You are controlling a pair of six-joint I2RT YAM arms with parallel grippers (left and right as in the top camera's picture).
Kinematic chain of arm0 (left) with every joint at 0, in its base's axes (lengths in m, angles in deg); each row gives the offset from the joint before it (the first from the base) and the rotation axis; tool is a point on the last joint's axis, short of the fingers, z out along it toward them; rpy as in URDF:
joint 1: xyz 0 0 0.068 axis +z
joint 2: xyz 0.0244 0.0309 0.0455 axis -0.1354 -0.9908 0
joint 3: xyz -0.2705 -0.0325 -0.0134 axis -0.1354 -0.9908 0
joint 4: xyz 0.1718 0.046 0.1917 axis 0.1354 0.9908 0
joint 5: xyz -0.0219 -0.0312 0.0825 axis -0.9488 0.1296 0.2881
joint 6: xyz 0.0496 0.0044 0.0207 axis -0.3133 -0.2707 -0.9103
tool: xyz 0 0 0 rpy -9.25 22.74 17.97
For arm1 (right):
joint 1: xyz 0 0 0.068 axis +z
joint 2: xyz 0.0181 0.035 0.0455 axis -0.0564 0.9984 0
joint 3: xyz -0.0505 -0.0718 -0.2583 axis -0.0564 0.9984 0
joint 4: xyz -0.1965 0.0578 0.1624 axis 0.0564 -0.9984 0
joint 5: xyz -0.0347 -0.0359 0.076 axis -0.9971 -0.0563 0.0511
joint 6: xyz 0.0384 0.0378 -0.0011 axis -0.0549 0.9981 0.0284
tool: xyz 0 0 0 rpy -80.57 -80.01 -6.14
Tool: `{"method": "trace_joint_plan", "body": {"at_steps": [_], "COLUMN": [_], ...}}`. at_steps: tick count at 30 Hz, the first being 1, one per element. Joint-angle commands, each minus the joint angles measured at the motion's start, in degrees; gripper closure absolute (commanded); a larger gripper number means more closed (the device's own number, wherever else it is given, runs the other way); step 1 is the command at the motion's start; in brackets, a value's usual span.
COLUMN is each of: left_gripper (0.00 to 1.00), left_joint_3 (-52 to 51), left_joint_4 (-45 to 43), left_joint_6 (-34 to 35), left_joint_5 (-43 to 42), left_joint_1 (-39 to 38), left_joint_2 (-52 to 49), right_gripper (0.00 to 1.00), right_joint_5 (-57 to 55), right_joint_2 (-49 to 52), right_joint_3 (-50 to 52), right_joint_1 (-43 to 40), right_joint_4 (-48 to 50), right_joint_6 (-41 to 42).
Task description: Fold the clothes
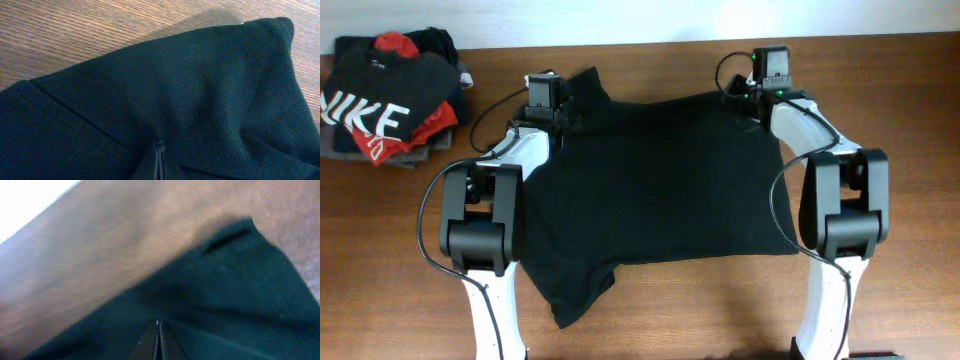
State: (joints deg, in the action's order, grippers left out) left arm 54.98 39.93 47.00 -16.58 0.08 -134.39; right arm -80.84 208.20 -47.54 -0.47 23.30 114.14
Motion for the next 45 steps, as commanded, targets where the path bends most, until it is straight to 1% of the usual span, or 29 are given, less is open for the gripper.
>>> {"method": "trace_joint_plan", "body": {"at_steps": [1, 5, 11, 16, 21, 31, 34, 37, 42, 45], "left_gripper": [1.00, 1.00, 1.00, 0.99, 0.99, 0.99, 0.99, 0.99, 0.90, 0.84], "left_joint_3": [0.15, 0.15, 0.15, 0.15, 0.15, 0.13, 0.13, 0.13, 0.15, 1.11], "left_joint_4": [0.90, 0.85, 0.72, 0.85, 0.68, 0.24, 0.31, 0.24, -3.96, -5.25], "left_joint_6": [-1.11, -1.11, -1.07, -1.09, -1.07, -1.11, -1.07, -0.39, -0.26, -0.26], "left_joint_5": [-0.04, -0.04, -0.07, -0.04, -0.09, 0.00, 3.67, 6.60, 10.21, 10.03], "left_joint_1": [-0.39, -0.39, -0.42, -0.39, -0.46, -0.44, -0.44, -0.46, -0.22, 0.26], "left_joint_2": [0.92, 0.92, 0.92, 0.90, 0.90, 0.90, 0.90, 0.90, 0.90, 1.01], "right_gripper": [0.96, 0.96, 0.96, 0.95, 0.95, 0.96, 0.96, 0.96, 0.96, 0.96], "right_joint_5": [-1.60, -1.60, -1.86, -5.97, -5.01, -8.66, -8.66, -8.68, -9.99, -10.45], "right_joint_2": [2.69, 3.65, 5.42, 6.21, 9.33, 10.23, 10.21, 10.10, 10.08, 10.05], "right_joint_3": [-0.33, -0.33, -0.33, -0.33, -0.35, -0.35, -0.55, -1.92, -6.29, -9.49], "right_joint_1": [-1.36, -1.66, -2.47, -3.54, -5.33, -6.69, -6.71, -6.69, -6.58, -6.60], "right_joint_4": [0.04, -0.79, 1.27, 1.84, 3.82, 4.42, 4.04, 2.08, -6.12, -12.17], "right_joint_6": [2.40, 2.45, 3.82, 4.07, 8.46, 8.63, 8.68, 8.68, 8.94, 8.94]}}
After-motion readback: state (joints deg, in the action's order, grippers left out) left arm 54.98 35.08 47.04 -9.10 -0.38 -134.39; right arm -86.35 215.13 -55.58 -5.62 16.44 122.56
